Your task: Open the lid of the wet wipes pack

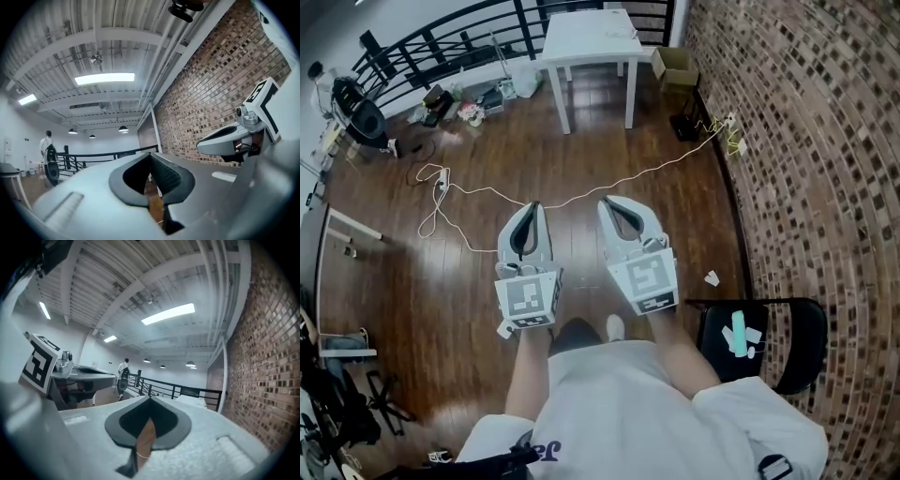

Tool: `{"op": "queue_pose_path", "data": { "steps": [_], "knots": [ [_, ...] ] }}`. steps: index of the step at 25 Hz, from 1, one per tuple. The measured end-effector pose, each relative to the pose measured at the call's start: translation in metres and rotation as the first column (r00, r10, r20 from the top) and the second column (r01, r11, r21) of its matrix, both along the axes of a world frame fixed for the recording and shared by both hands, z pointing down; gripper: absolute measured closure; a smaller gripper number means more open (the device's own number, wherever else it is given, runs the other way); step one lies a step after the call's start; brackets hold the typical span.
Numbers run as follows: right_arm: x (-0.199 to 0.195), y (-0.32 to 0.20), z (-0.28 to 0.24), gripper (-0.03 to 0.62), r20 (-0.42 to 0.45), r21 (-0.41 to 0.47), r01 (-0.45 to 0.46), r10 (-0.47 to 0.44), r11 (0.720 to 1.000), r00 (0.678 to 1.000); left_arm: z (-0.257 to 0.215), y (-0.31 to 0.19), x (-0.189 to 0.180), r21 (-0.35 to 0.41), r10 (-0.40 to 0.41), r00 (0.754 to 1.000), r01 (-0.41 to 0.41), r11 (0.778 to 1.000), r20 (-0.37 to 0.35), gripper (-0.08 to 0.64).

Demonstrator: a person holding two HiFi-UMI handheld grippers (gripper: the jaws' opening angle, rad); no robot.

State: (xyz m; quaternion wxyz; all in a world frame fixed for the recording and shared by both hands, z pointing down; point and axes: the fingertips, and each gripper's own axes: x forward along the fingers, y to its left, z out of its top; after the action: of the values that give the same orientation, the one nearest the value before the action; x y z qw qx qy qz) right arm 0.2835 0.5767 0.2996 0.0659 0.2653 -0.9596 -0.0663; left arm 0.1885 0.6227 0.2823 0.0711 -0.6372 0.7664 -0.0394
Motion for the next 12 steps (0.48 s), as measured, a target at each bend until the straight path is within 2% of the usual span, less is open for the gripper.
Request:
{"op": "queue_pose_path", "data": {
  "steps": [3, 7, 10, 12],
  "knots": [
    [-0.015, -0.028, 0.015, 0.603, 0.019, -0.049, 0.031, -0.030, 0.998, 0.999, 0.018, -0.023, -0.016, -0.034, -0.026, 1.000, 0.027, 0.999, 0.014, 0.545],
    [-0.047, -0.080, 0.024, 0.603, 0.050, -0.070, -0.043, 0.047, 0.997, 0.998, 0.029, -0.062, -0.053, -0.072, -0.035, 0.999, 0.033, 0.997, -0.038, 0.545],
    [-0.086, -0.118, 0.040, 0.603, 0.026, -0.091, -0.057, 0.060, 0.994, 0.998, 0.040, -0.101, -0.096, -0.061, -0.042, 0.996, 0.037, 0.997, -0.083, 0.545],
    [-0.118, -0.147, 0.045, 0.603, 0.009, -0.093, -0.054, 0.055, 0.994, 0.998, 0.042, -0.136, -0.124, -0.037, -0.017, 0.993, 0.013, 0.999, -0.120, 0.545]
  ]
}}
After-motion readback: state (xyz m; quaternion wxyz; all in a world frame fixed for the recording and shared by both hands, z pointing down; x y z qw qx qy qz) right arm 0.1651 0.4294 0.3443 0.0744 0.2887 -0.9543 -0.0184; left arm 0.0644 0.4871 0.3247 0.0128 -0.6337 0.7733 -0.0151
